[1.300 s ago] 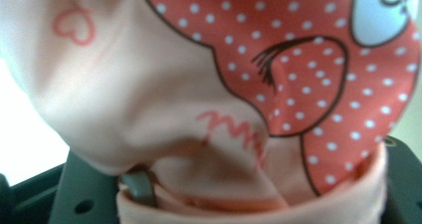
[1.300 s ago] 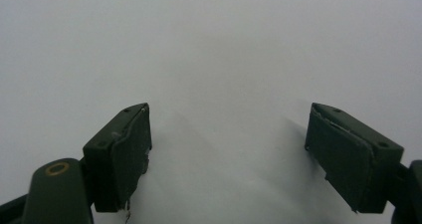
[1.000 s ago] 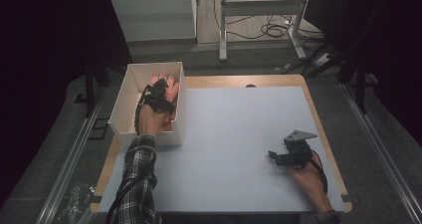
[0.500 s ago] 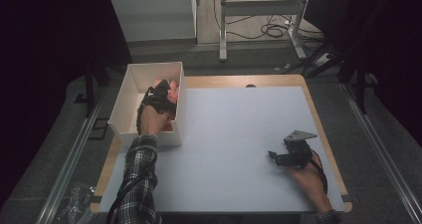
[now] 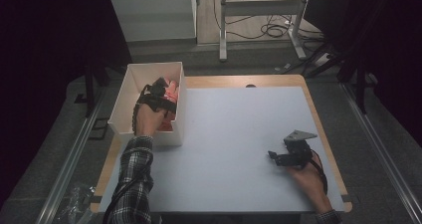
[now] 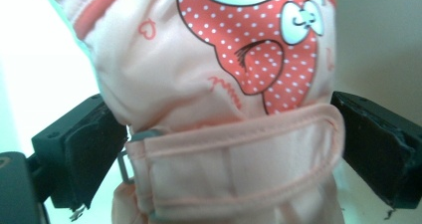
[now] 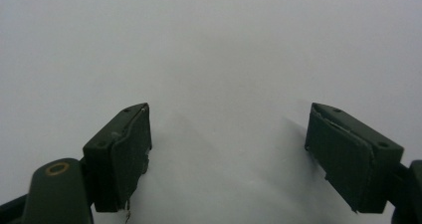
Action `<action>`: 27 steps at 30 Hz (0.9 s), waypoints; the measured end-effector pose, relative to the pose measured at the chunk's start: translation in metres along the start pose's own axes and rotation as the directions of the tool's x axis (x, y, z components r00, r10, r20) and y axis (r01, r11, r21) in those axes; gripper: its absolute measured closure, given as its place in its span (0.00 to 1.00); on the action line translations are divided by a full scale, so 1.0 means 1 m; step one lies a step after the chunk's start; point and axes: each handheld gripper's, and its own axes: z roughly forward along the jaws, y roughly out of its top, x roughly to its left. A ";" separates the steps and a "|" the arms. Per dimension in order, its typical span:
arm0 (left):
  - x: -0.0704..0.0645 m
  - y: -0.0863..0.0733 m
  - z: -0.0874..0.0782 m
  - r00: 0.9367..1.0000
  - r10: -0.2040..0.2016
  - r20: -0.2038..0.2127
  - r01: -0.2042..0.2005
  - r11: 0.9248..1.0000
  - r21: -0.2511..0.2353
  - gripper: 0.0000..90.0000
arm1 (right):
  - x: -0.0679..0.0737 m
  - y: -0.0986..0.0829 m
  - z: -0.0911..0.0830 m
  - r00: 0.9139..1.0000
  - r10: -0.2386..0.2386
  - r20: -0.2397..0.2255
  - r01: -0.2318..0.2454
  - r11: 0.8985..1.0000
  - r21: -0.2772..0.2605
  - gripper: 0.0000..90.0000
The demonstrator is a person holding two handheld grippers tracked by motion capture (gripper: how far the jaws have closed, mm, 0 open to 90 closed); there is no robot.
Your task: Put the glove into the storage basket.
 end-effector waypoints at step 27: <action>0.005 -0.011 -0.055 0.997 0.049 0.061 -0.035 0.978 -0.204 0.02 | 0.000 0.000 0.000 1.000 -0.001 0.001 0.001 1.000 0.000 0.21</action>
